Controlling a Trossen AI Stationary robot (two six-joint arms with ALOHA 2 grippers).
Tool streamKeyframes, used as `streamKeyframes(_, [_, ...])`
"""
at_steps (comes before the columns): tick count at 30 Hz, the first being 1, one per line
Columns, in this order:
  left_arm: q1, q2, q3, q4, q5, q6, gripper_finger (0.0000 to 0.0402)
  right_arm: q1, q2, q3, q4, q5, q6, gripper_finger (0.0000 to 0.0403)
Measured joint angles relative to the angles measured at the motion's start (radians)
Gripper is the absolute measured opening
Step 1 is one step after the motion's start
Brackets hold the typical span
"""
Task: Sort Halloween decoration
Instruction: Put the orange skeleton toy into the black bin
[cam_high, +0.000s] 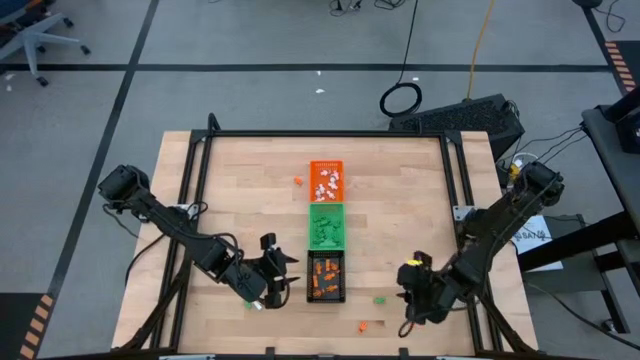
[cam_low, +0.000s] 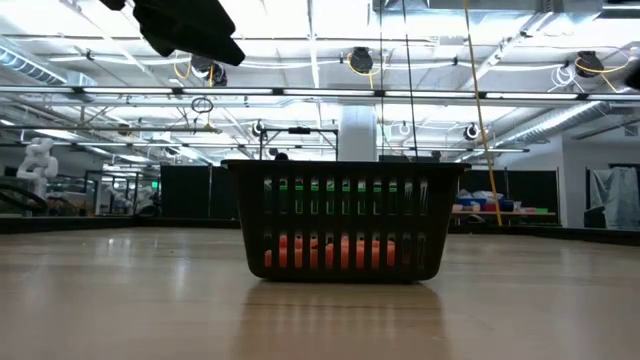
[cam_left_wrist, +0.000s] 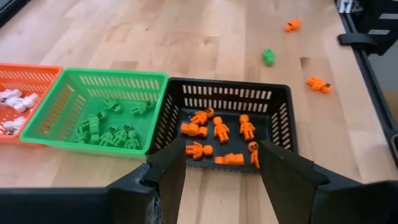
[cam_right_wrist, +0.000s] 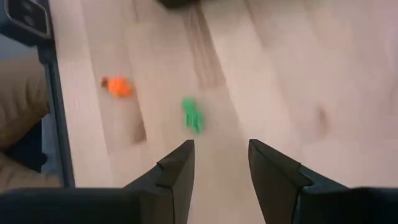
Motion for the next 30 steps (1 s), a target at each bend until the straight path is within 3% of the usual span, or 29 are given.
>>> streamKeyframes(5, [0.006,0.0,0.0,0.0,-0.032,0.003,0.0198,0.069,0.026,0.0,-0.032,-0.032,0.186,0.0134])
streamKeyframes(12, [0.029,0.0,0.0,-0.012,-0.047,0.01,0.0198,0.149,0.075,0.0,-0.014,-0.085,0.29,0.0134])
streamKeyframes(30, [0.036,0.0,0.0,-0.031,-0.049,0.011,0.0198,0.215,0.246,0.001,0.132,-0.135,0.23,0.0134])
